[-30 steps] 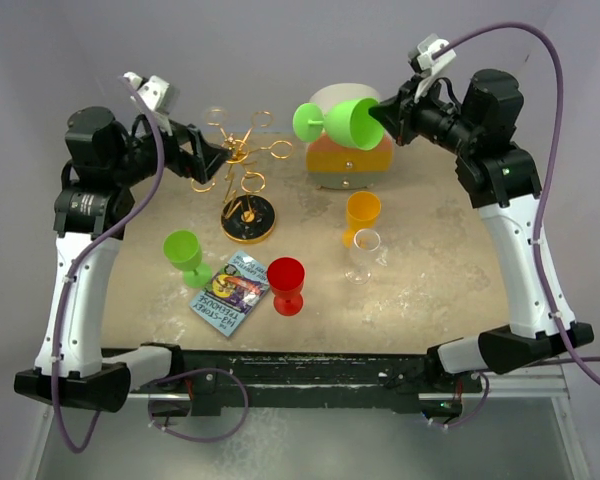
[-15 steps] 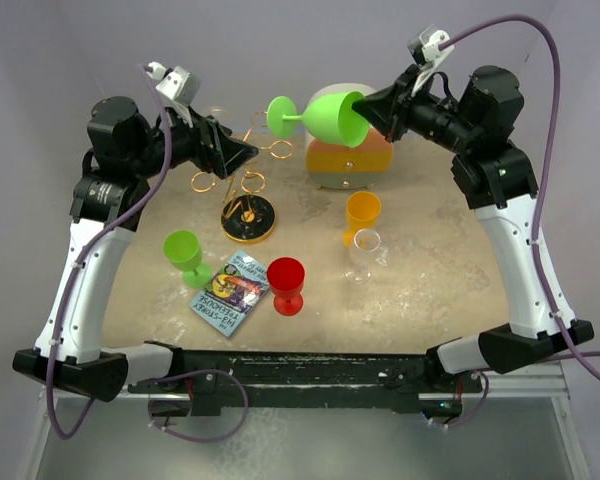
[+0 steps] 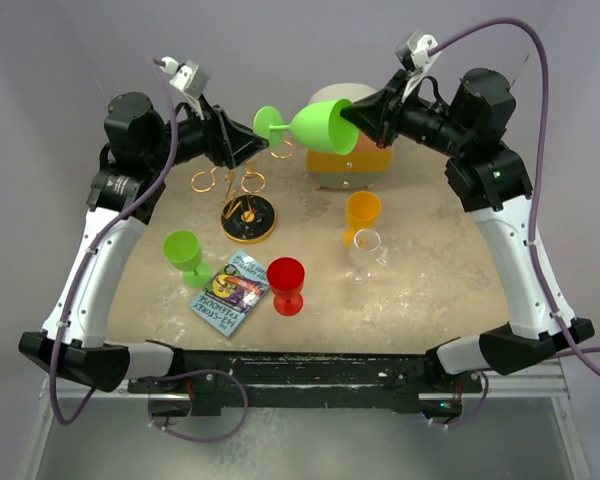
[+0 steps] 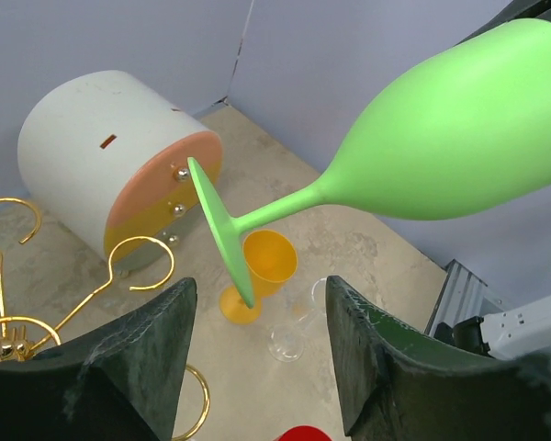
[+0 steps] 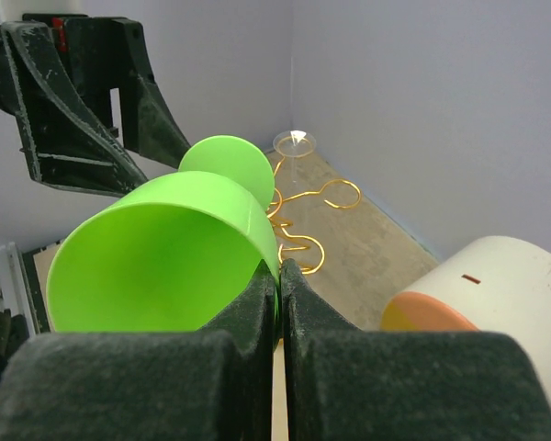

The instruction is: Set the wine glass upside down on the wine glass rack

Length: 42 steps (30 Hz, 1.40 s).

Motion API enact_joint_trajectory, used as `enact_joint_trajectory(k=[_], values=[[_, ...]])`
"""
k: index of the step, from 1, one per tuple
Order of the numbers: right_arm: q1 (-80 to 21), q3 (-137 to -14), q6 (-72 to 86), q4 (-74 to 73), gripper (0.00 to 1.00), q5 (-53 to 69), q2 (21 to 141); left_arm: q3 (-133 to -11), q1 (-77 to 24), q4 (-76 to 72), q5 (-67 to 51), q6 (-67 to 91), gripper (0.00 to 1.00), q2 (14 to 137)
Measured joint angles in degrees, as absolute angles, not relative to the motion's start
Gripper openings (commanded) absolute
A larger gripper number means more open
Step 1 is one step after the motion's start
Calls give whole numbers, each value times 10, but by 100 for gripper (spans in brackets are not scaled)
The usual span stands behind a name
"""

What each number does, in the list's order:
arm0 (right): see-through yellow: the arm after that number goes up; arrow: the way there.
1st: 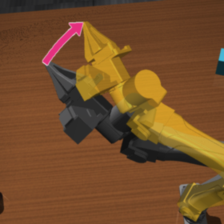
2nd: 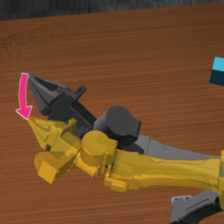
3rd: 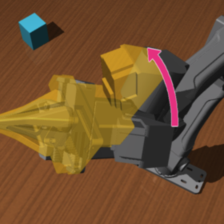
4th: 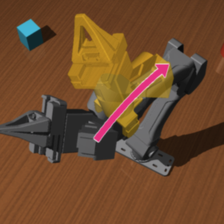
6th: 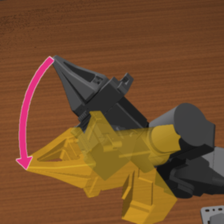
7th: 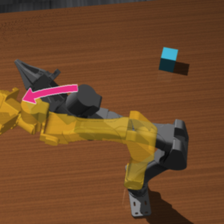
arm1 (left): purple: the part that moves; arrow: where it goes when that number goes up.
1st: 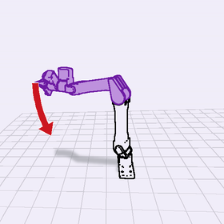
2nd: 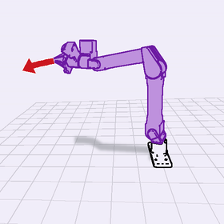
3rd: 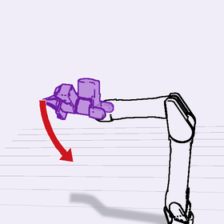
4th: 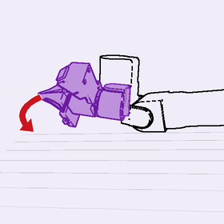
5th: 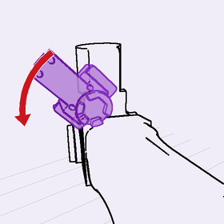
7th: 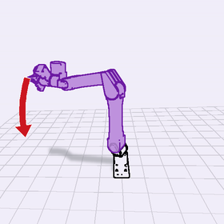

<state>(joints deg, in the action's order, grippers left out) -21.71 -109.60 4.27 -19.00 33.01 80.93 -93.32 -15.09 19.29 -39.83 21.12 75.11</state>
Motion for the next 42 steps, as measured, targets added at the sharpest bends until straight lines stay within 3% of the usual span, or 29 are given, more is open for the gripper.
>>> enact_joint_trajectory(k=[6, 11, 14, 24, 29, 32, 38, 42], values=[[-225, -1096, 34, -190, 0, 331, 810, -920, -152, 184, -397, 222, 45, 752], [-229, -1092, 30, -190, 0, 336, 810, -916, -152, 176, -396, 230, 41, 752], [-232, -1089, 29, -190, 0, 341, 810, -915, -152, 173, -396, 234, 31, 752], [-234, -1084, 29, -189, 0, 347, 809, -911, -153, 172, -391, 234, 20, 752], [-233, -1071, 29, -175, 0, 356, 805, -910, -152, 174, -385, 232, 1, 752], [-233, -1059, 29, -172, 12, 362, 798, -908, -152, 173, -378, 234, 0, 752], [-235, -1045, 22, -176, 56, 387, 787, -903, -151, 173, -372, 227, 0, 748], [-236, -1045, 13, -177, 71, 407, 781, -903, -141, 181, -373, 219, 0, 737]])
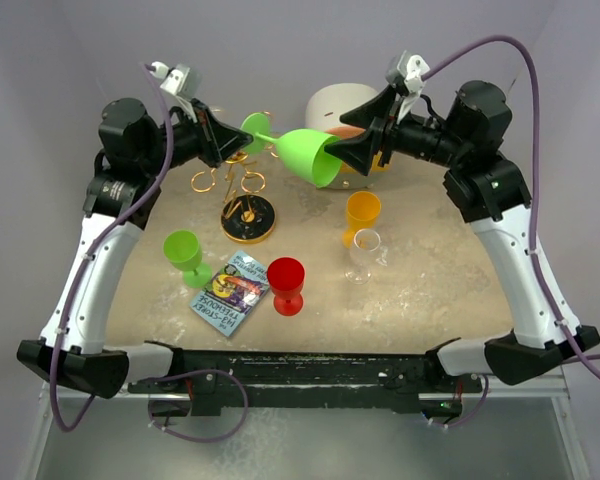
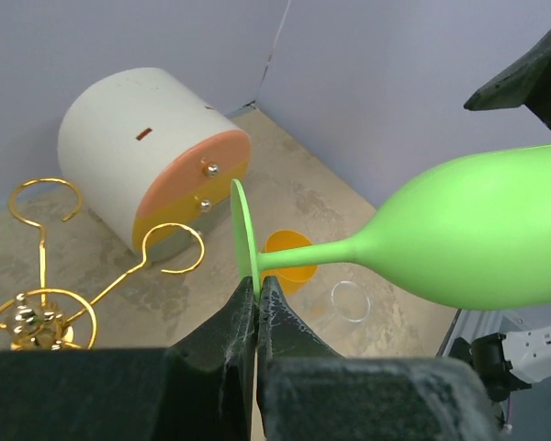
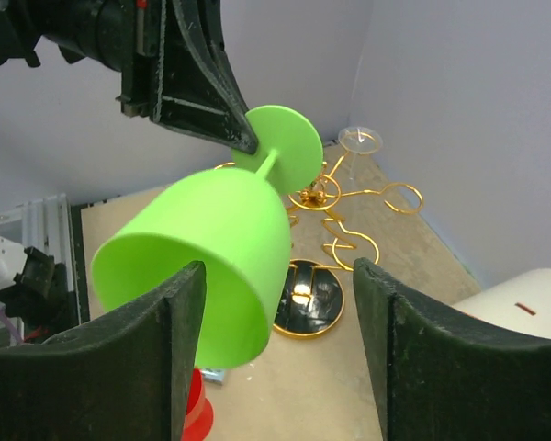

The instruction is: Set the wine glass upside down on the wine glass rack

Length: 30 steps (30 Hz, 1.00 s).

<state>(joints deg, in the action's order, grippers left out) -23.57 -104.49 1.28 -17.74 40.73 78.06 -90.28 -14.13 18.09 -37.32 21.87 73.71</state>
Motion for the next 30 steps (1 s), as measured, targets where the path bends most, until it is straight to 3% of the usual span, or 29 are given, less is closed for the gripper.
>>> enact_joint_trajectory(k=[3, 8, 18, 30], values=[[-236, -1045, 4, -179, 82, 420, 774, -903, -115, 187, -373, 217, 0, 722], [-231, -1041, -22, -200, 88, 421, 751, -904, -72, 191, -369, 212, 0, 697], [-145, -992, -14, -206, 89, 402, 656, -934, 24, 254, -283, 141, 0, 643], [-49, -869, -65, -237, 88, 336, 666, -944, 135, 298, -45, -8, 0, 573]])
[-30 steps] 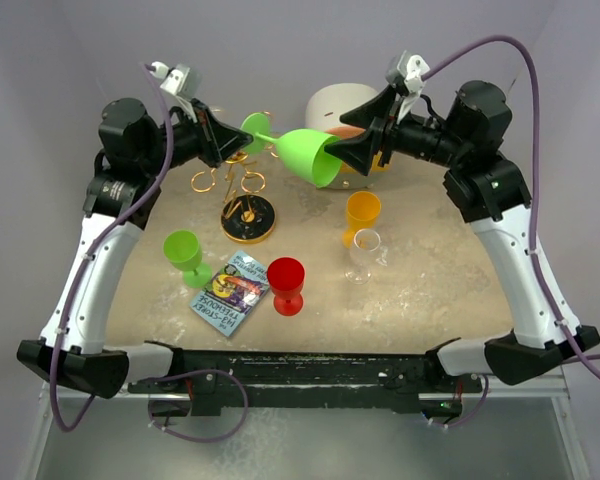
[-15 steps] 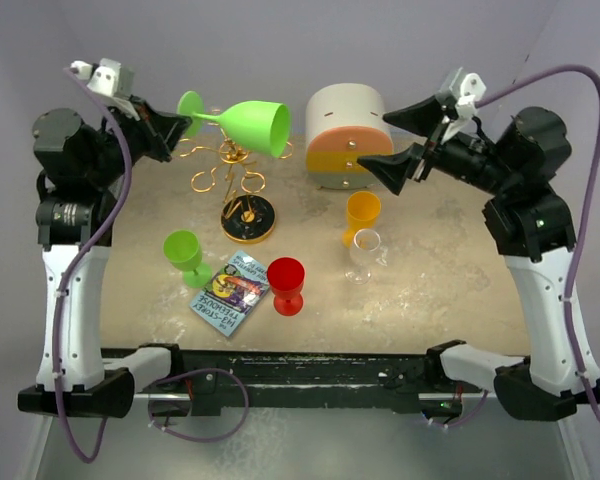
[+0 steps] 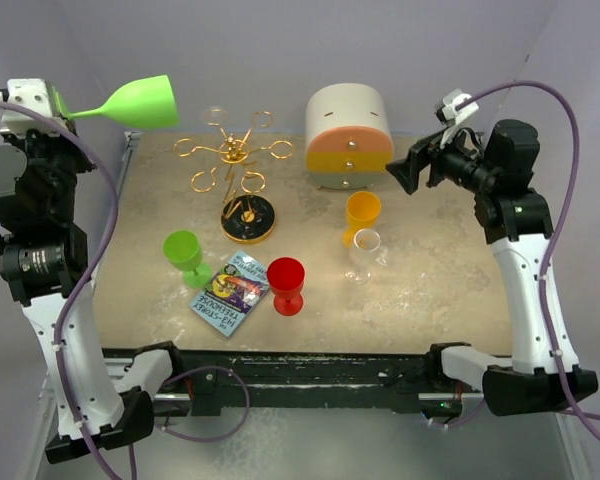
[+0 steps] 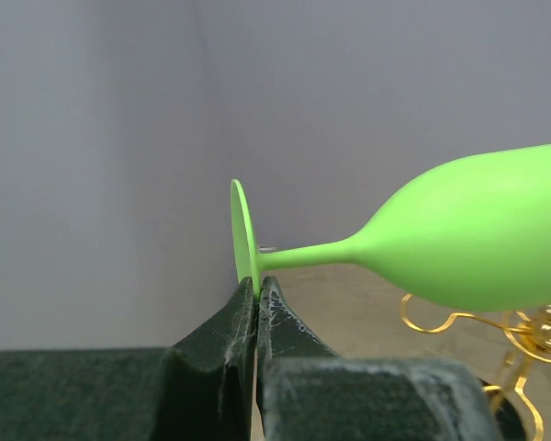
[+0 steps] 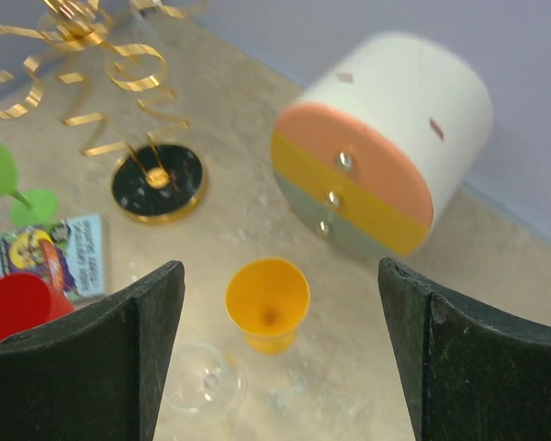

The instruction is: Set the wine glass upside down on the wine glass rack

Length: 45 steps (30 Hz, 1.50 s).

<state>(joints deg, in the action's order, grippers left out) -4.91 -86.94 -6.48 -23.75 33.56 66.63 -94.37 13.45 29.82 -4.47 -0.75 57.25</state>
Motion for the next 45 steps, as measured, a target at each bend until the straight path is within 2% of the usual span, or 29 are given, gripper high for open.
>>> enact_joint_trajectory(k=[6, 17, 26, 32, 45], values=[[3, -769, -98, -247, 89, 339, 670, -940, 150, 292, 56, -88, 0, 581], [23, -768, -124, -273, 91, 351, 623, -933, 144, 263, 160, -255, 0, 690], [27, -743, -141, -278, 91, 368, 618, -831, 3, 148, 250, -505, 0, 745], [27, -718, -149, -277, 91, 371, 616, -808, -23, 113, 229, -602, 0, 778], [27, -679, -157, -276, 91, 370, 599, -765, -31, 95, -4, -733, 0, 748]])
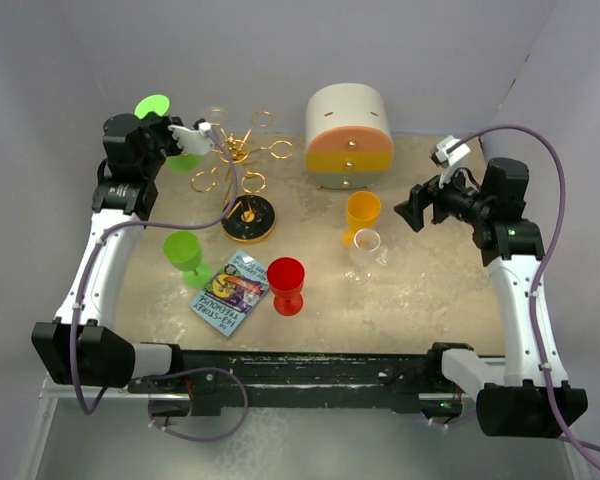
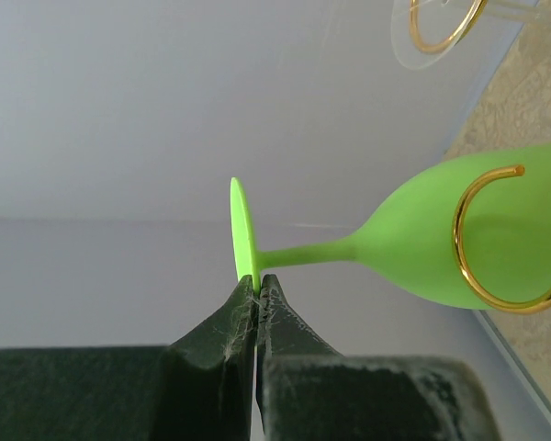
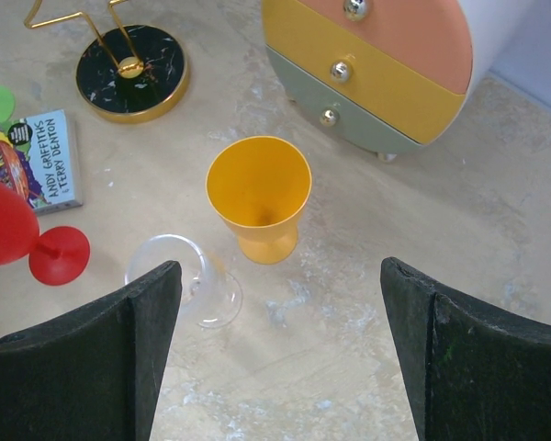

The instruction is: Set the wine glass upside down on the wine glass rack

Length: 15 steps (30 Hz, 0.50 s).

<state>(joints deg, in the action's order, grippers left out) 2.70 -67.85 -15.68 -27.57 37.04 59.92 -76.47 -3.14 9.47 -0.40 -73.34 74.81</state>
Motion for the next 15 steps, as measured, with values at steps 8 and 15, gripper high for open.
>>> enact_joint_trajectory(k=[8, 15], values=[[27, -668, -157, -270, 91, 370, 599, -778, -31, 94, -61, -748, 0, 765], [27, -661, -157, -267, 91, 370, 599, -784, -31, 94, -99, -762, 0, 788]])
